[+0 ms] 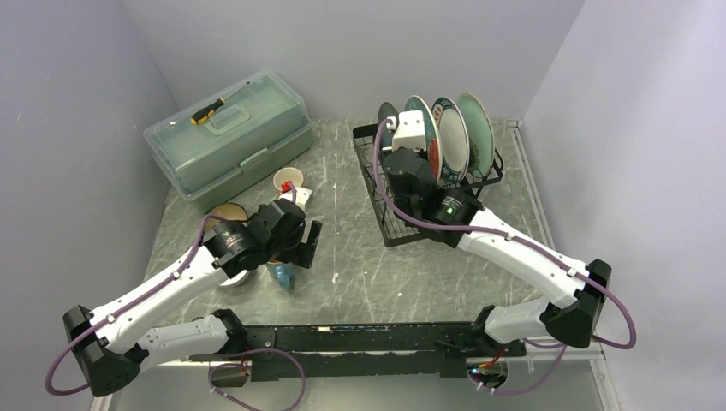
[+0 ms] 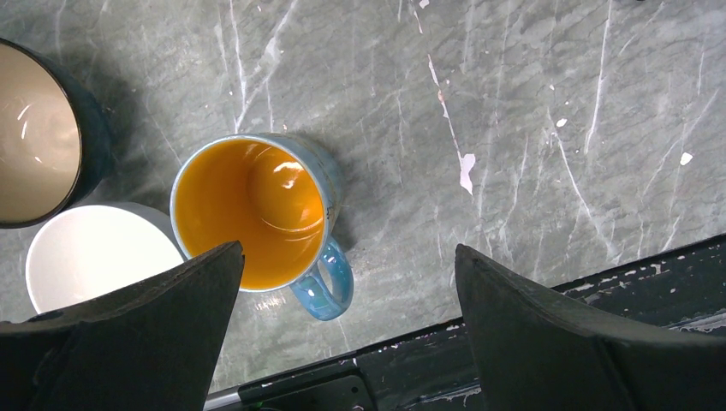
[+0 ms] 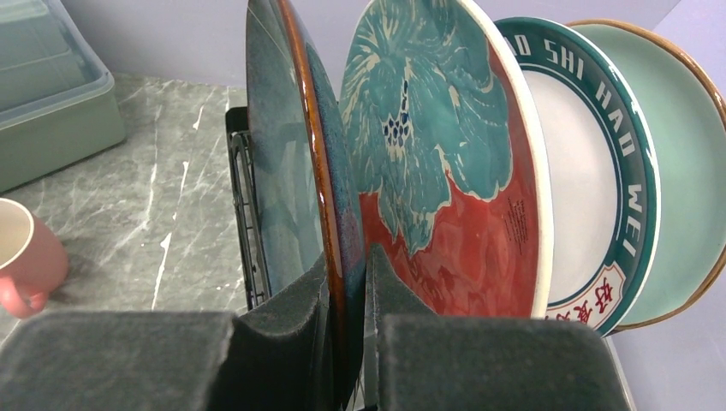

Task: Load the mixed dishes into the dish rack
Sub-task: Insert the plate into the dish rack.

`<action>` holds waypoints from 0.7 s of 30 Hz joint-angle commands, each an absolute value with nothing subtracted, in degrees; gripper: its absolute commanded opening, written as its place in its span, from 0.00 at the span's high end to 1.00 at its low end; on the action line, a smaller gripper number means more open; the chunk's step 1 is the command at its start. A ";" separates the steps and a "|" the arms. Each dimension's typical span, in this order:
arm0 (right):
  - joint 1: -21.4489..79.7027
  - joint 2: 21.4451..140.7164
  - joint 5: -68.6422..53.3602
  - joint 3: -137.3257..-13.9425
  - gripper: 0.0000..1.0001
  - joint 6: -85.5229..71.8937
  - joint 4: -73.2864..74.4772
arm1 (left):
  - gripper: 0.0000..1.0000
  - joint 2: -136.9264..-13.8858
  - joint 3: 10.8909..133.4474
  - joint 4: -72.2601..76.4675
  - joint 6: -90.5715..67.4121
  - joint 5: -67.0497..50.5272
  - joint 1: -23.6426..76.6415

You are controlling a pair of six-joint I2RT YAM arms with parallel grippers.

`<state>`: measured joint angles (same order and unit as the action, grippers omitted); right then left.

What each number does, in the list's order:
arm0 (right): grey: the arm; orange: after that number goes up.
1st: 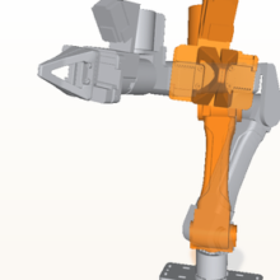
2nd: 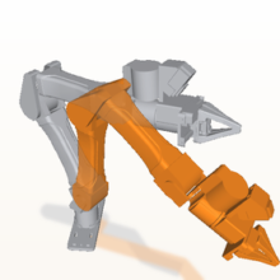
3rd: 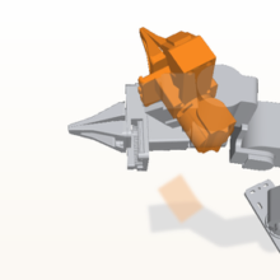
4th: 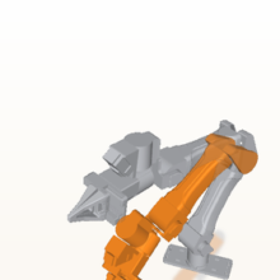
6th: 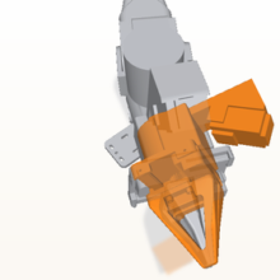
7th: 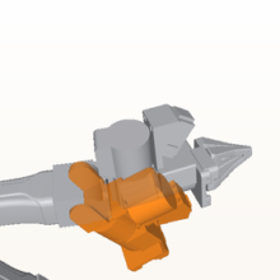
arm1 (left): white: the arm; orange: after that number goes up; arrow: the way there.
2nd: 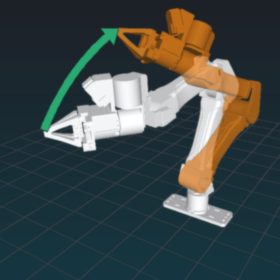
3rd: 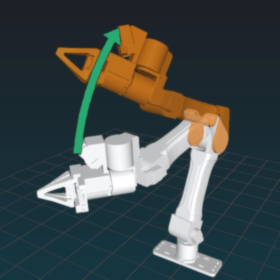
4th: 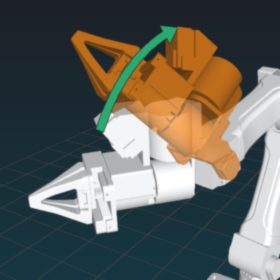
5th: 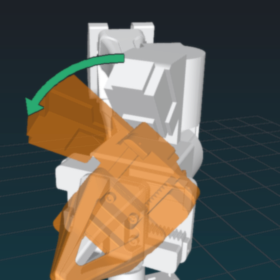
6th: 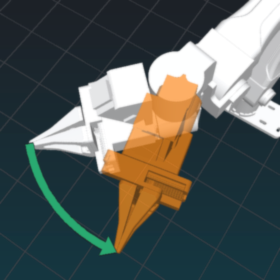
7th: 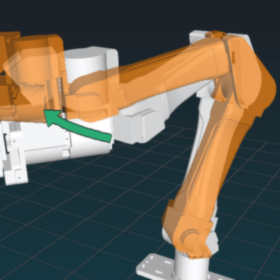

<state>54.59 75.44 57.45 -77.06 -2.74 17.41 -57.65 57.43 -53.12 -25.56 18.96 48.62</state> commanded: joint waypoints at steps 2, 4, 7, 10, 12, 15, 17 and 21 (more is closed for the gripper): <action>55.10 72.74 52.59 -74.70 0.98 -3.22 14.06 | 0.01 -57.44 57.56 -52.85 -25.34 19.95 48.86; 55.32 72.50 52.46 -73.60 0.98 -3.36 13.75 | 0.01 -57.46 57.62 -52.90 -25.39 19.87 48.86; 55.74 72.07 52.31 -72.32 1.00 -1.99 11.89 | 0.01 -57.48 57.67 -53.09 -25.41 19.92 48.78; 56.51 71.70 52.92 -71.91 1.00 -0.59 9.92 | 0.01 -57.33 57.71 -53.09 -25.49 19.91 48.82; 57.32 71.50 53.56 -71.51 1.00 1.71 8.11 | 0.01 -57.22 57.63 -53.09 -25.49 19.88 48.81; 58.35 71.43 54.44 -71.37 1.00 3.98 6.05 | 0.01 -57.04 57.60 -53.04 -25.49 20.02 48.78; 59.02 71.76 55.01 -71.33 1.00 5.31 5.08 | 0.01 -56.96 57.64 -53.09 -25.42 19.90 48.82; 59.67 72.21 55.99 -70.50 1.00 5.28 4.99 | 0.01 -56.84 57.67 -53.09 -25.41 19.94 48.86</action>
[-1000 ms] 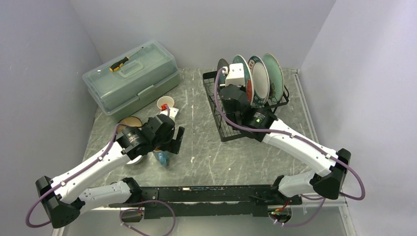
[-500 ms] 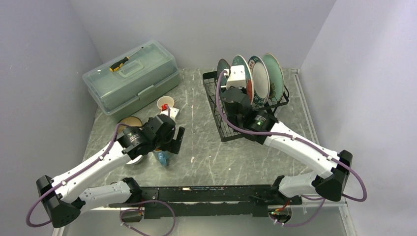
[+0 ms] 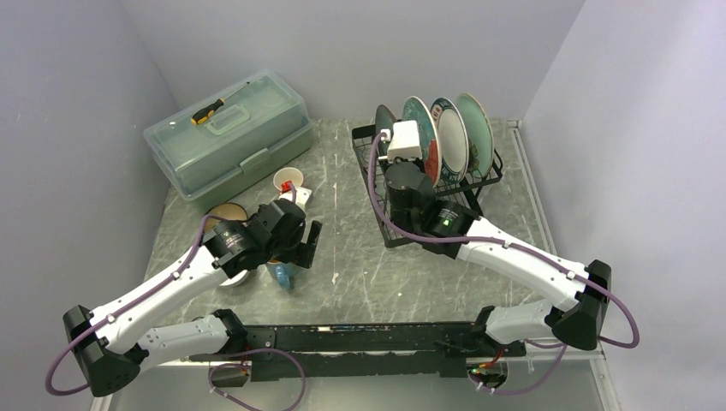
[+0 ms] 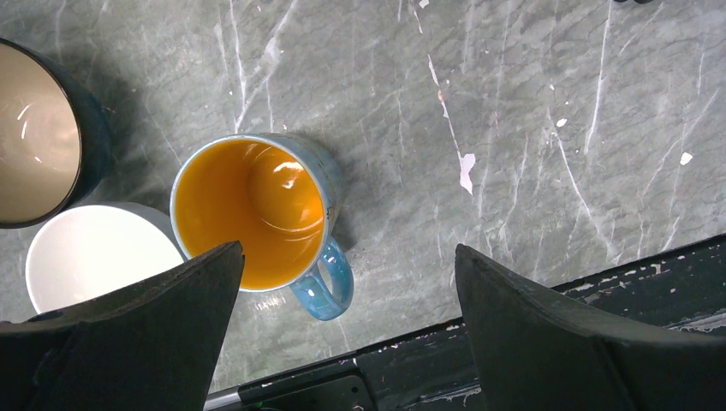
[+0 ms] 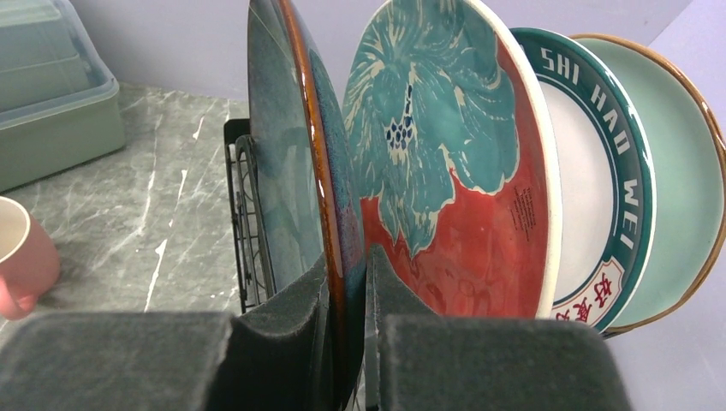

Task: Load the mixed dishes into the dish rack
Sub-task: Insert the plate into the dish rack.

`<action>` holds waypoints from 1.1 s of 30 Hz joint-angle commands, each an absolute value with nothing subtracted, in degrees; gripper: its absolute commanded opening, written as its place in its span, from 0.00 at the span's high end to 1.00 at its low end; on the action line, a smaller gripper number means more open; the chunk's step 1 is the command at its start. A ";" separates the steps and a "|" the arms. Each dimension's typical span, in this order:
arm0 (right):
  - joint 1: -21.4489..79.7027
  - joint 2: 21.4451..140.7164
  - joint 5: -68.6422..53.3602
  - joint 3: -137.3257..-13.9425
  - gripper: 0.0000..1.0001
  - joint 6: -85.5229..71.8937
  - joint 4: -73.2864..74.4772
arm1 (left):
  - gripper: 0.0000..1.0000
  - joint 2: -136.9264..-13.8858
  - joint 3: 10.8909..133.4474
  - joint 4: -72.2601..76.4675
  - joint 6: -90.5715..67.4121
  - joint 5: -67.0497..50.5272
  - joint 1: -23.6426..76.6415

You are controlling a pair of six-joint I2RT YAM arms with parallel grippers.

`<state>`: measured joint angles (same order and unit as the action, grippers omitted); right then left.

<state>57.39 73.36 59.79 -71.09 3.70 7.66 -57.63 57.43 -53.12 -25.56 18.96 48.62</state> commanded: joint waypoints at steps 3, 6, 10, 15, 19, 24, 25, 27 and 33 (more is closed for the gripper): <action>59.77 72.26 56.75 -69.72 1.00 3.86 5.58 | 0.01 -56.67 57.58 -53.01 -25.40 19.79 48.80; 59.77 72.04 57.01 -69.85 1.00 2.21 6.90 | 0.01 -56.69 57.51 -52.99 -25.39 19.86 48.84; 59.72 71.94 56.65 -70.49 1.00 0.13 9.42 | 0.01 -56.78 57.65 -53.09 -25.44 19.80 48.85; 59.30 72.00 57.12 -70.66 1.00 -3.42 11.70 | 0.01 -56.81 57.53 -53.12 -25.57 19.99 48.86; 58.65 71.10 56.93 -70.04 0.96 -4.85 12.64 | 0.01 -56.94 57.57 -53.17 -25.65 20.05 48.87; 58.47 69.97 56.89 -70.38 0.77 -4.26 12.37 | 0.01 -57.38 57.61 -53.24 -25.66 20.19 48.85; 58.51 69.78 56.87 -70.78 0.73 -4.17 12.45 | 0.01 -57.51 57.65 -53.29 -25.66 20.22 48.83; 58.55 69.26 56.66 -71.58 0.66 -3.79 12.31 | 0.01 -57.64 57.65 -53.38 -25.74 20.33 48.85; 58.54 68.56 55.69 -75.31 0.58 -3.35 13.79 | 0.01 -57.88 57.66 -53.44 -25.75 20.55 48.78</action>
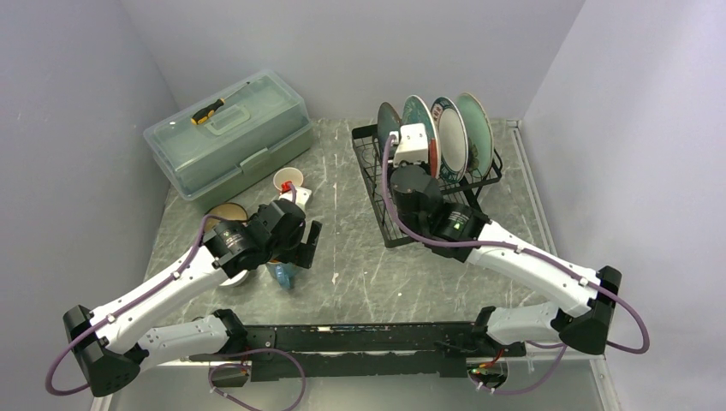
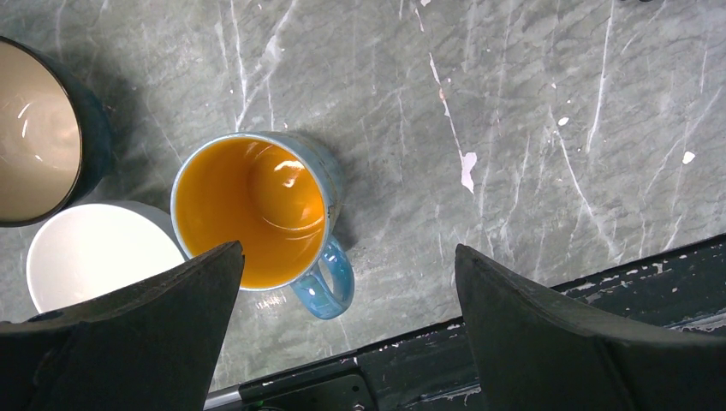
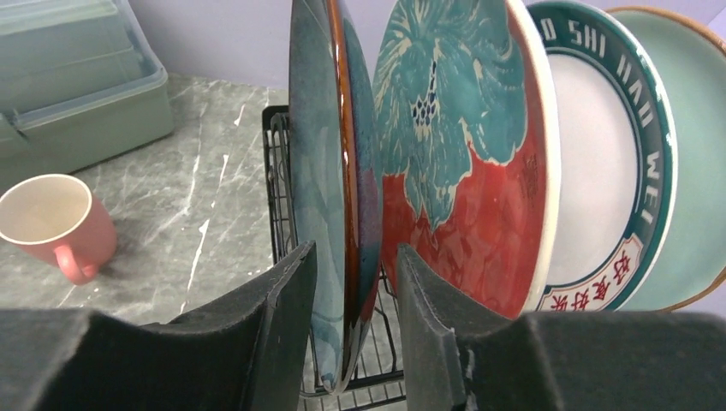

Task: Load the mixed dishes into the dish rack
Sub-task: Insert the plate into the dish rack, then pick up the cup at the center of the board.

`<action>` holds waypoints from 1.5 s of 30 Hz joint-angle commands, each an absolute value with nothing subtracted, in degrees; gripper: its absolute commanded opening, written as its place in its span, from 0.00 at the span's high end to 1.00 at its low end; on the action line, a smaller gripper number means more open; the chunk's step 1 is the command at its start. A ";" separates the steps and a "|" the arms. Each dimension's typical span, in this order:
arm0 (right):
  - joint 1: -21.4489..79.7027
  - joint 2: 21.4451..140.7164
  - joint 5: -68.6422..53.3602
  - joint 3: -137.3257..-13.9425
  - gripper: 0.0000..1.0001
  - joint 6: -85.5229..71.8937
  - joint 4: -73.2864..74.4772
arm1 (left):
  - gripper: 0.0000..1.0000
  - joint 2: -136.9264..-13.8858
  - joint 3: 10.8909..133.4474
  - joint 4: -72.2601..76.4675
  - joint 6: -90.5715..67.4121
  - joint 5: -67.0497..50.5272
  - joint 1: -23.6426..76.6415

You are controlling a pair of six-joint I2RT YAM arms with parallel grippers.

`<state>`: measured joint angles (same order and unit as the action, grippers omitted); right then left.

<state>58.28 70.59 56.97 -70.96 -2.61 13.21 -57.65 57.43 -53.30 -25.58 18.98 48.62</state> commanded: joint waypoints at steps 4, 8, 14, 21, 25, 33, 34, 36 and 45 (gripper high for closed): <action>58.62 68.47 54.30 -77.31 0.56 -5.05 16.71 | 0.01 -58.01 57.68 -53.39 -25.75 20.54 48.81; 58.71 67.61 51.51 -78.37 0.54 -7.89 19.90 | 0.01 -58.01 57.67 -53.35 -25.60 20.37 48.84; 58.86 65.23 45.35 -80.00 0.54 -12.94 26.25 | 0.01 -57.92 57.73 -53.22 -25.49 20.20 48.87; 59.06 62.40 36.95 -78.60 0.54 -17.78 31.67 | 0.01 -57.66 57.72 -53.09 -25.40 20.12 48.81; 59.47 61.34 33.64 -75.95 0.54 -20.39 33.73 | 0.01 -57.61 57.74 -53.23 -25.53 20.09 48.82; 61.57 61.28 31.37 -67.76 0.53 -25.56 34.28 | 0.01 -56.70 57.66 -53.18 -25.66 20.50 48.86; 61.87 61.38 31.30 -66.63 0.53 -26.36 34.09 | 0.01 -56.58 57.70 -53.33 -25.72 20.62 48.82; 62.43 61.60 31.45 -64.22 0.53 -28.02 33.51 | 0.01 -56.31 57.74 -53.46 -25.83 20.76 48.84; 66.83 66.69 29.44 -57.41 0.51 -33.66 28.97 | 0.01 -54.91 57.46 -53.39 -26.39 21.29 48.83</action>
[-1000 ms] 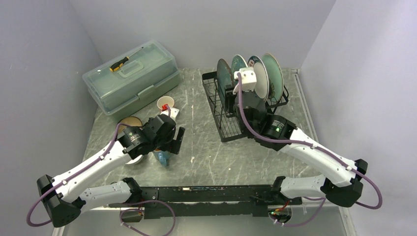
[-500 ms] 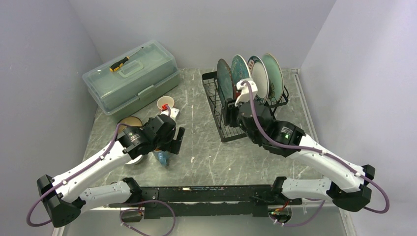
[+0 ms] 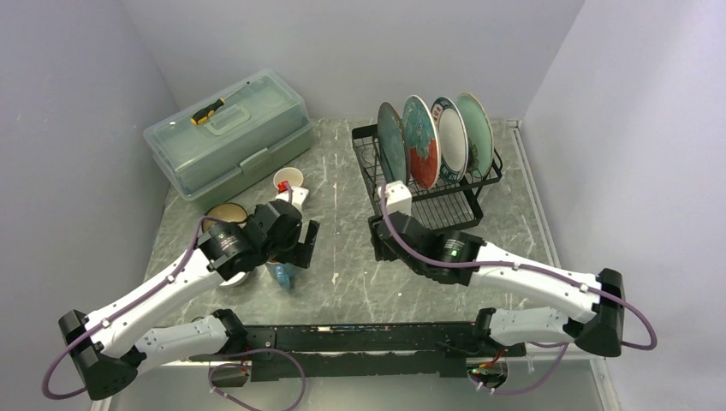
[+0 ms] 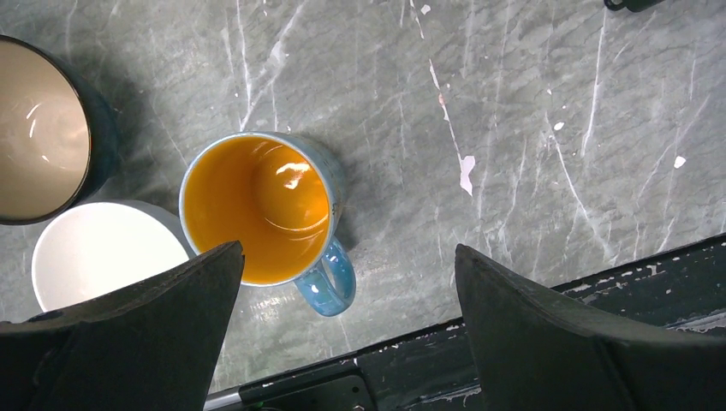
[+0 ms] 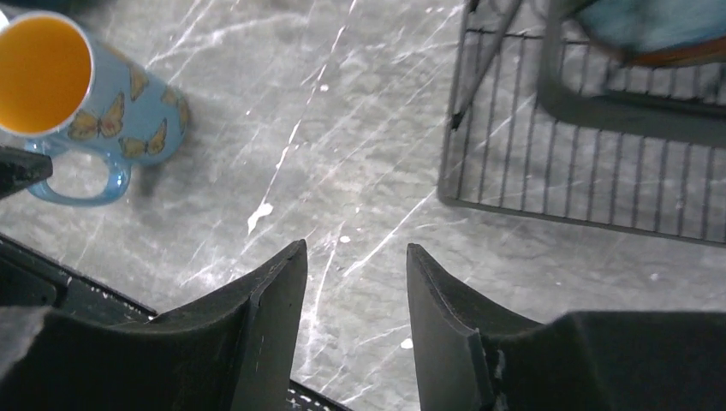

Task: Load the mixed dishes into the dish rack
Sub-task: Pick up the cup at the center of the board.

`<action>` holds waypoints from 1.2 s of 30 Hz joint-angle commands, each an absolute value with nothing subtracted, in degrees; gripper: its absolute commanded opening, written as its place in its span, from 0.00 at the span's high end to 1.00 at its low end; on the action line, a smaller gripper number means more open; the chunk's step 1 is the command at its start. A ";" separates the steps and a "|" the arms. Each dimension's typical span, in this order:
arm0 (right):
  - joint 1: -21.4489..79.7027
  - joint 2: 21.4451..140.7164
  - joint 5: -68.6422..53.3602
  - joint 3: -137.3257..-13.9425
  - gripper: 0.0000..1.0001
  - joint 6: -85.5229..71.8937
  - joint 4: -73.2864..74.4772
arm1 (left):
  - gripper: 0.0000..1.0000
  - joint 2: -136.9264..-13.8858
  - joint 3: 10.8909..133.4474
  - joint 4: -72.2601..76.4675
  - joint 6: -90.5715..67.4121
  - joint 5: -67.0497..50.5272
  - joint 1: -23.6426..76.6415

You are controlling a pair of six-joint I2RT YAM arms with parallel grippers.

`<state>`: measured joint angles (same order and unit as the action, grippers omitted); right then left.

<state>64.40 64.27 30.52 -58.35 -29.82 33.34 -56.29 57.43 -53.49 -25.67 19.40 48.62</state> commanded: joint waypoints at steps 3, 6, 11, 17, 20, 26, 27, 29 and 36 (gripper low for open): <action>68.92 69.33 28.76 -56.21 0.50 -35.26 26.63 | 0.01 -54.61 57.72 -54.09 -27.20 22.08 48.87; 70.68 71.36 28.76 -54.67 0.50 -37.01 24.18 | 0.01 -53.88 57.62 -54.45 -27.99 23.09 48.87; 72.42 71.86 28.61 -51.10 0.49 -39.73 20.28 | 0.01 -53.71 57.59 -55.51 -30.89 25.76 48.84; 73.03 71.12 27.70 -46.25 0.44 -42.55 17.96 | 0.01 -55.89 58.55 -57.21 -33.75 26.19 48.85; 73.12 70.04 27.77 -43.32 0.42 -44.04 17.70 | 0.01 -56.52 57.65 -56.34 -34.47 24.98 48.86; 73.22 66.68 27.05 -38.01 0.41 -46.49 17.32 | 0.01 -59.21 57.17 -55.77 -35.54 26.40 48.65; 73.30 66.17 26.66 -37.37 0.41 -46.77 17.01 | 0.01 -59.87 57.33 -55.88 -35.97 26.77 48.52; 73.41 65.26 26.21 -36.42 0.41 -47.00 16.39 | 0.04 -61.41 57.48 -55.62 -37.06 26.84 48.14; 73.56 64.43 25.80 -36.13 0.41 -46.08 16.13 | 0.16 -65.82 57.41 -53.26 -38.24 24.14 44.81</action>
<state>73.12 65.76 26.39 -36.14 -45.65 18.76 -64.86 57.34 -55.46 -36.14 24.25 46.92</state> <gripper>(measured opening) 0.590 0.864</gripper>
